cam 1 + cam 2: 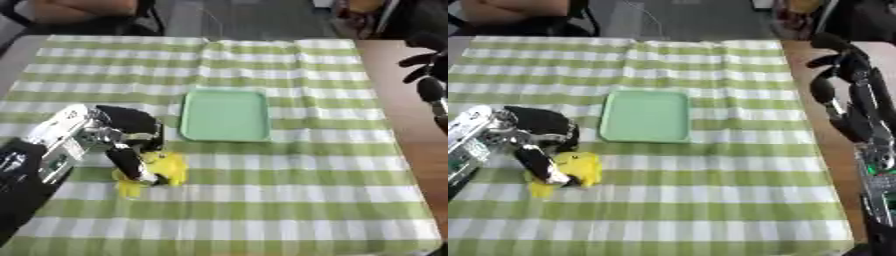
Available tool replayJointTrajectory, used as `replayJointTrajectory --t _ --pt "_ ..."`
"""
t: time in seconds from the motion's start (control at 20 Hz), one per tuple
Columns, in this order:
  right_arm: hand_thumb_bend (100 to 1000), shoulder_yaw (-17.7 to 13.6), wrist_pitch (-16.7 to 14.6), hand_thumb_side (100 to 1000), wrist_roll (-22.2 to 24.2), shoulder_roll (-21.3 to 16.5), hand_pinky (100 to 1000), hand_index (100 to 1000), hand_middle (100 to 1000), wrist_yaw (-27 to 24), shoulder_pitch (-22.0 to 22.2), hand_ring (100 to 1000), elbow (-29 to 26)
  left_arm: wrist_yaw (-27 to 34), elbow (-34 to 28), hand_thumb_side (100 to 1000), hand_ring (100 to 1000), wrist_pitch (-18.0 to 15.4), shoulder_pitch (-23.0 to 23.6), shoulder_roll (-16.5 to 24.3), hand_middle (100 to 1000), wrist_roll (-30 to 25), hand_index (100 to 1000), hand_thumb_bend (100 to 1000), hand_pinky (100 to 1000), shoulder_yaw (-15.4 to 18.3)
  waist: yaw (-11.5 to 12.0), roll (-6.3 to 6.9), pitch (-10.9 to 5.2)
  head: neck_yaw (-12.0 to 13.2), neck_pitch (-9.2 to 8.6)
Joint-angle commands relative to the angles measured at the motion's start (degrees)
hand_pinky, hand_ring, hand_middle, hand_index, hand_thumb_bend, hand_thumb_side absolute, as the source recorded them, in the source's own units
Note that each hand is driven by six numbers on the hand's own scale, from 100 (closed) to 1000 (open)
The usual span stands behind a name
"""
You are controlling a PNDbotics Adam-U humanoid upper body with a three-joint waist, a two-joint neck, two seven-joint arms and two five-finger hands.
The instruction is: Pick up objects on the table and place them in the box.
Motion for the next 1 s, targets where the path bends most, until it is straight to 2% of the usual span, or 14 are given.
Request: replayJointTrajectory --t 0.05,0.85,0.95,1.0 --pt "692 -0.4 -0.1 973 -0.1 -0.4 512 925 797 -0.3 -1.0 671 -0.6 -1.5 -0.5 847 154 0.0 -1.3 0.5 229 2.7 365 100 311 0.6 -0.1 0.02 -0.48 -0.1 -0.39" --pt "693 -0.4 -0.1 973 -0.1 -0.4 512 925 797 -0.2 -1.1 671 -0.6 -2.5 0.0 839 140 -0.3 -1.5 0.6 213 4.3 356 100 315 0.6 0.0 -0.02 -0.59 0.0 -0.46" --pt "692 -0.4 -0.1 974 -0.1 -0.4 512 925 797 -0.2 -1.0 671 -0.6 -2.4 -0.3 631 114 0.2 -1.7 0.8 188 4.1 372 100 307 1.0 0.0 -0.01 -0.63 -0.1 -0.48" --pt "692 -0.4 -0.1 974 -0.1 -0.4 512 925 797 -0.2 -1.0 671 -0.6 -2.6 -0.8 539 100 0.5 -2.0 1.0 161 4.2 345 100 285 1.4 0.0 -0.01 -0.67 -0.2 -0.45"
